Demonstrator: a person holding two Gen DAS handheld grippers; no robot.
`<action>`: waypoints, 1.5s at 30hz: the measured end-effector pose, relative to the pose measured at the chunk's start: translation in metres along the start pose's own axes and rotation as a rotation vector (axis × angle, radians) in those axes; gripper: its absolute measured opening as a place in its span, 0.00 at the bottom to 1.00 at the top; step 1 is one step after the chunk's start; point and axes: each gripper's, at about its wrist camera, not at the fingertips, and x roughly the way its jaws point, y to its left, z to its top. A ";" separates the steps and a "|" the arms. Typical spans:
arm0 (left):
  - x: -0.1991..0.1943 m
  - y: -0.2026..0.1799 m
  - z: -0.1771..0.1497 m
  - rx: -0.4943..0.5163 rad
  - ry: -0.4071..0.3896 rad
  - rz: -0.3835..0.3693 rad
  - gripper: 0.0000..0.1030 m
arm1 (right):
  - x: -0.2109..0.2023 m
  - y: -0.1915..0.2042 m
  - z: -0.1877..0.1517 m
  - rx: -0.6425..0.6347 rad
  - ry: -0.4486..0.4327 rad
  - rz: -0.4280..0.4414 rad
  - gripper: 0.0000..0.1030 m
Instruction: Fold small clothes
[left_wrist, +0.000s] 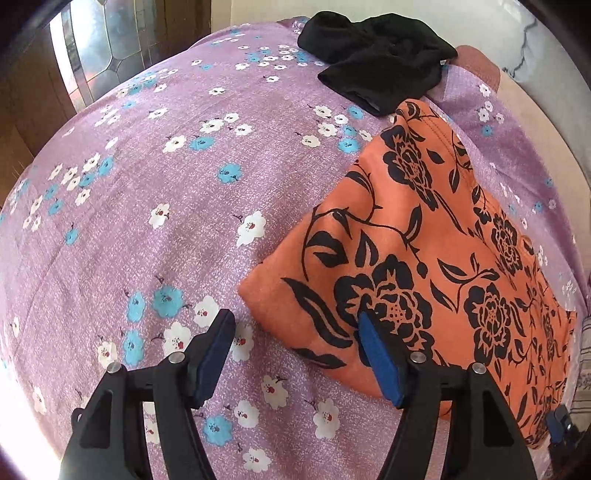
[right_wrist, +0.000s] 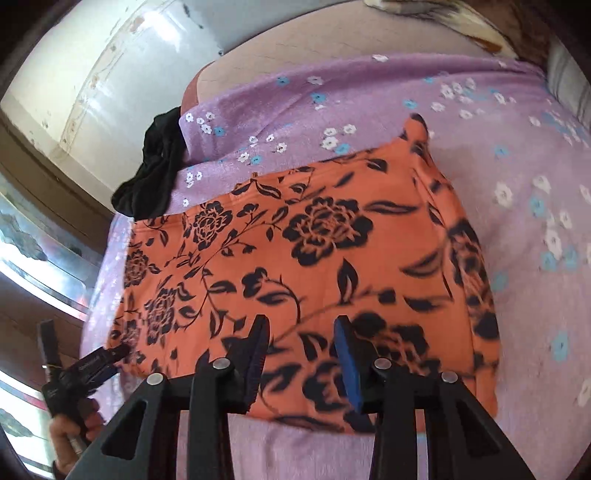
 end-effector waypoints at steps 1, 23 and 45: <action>-0.002 0.003 -0.003 -0.017 0.004 -0.008 0.68 | -0.009 -0.008 -0.006 0.041 -0.007 0.044 0.39; 0.024 0.001 -0.007 -0.262 0.001 -0.479 0.77 | 0.040 -0.072 -0.019 0.472 -0.036 0.299 0.62; 0.018 0.005 -0.002 -0.280 -0.116 -0.385 0.17 | 0.028 -0.018 -0.005 0.153 -0.260 0.007 0.16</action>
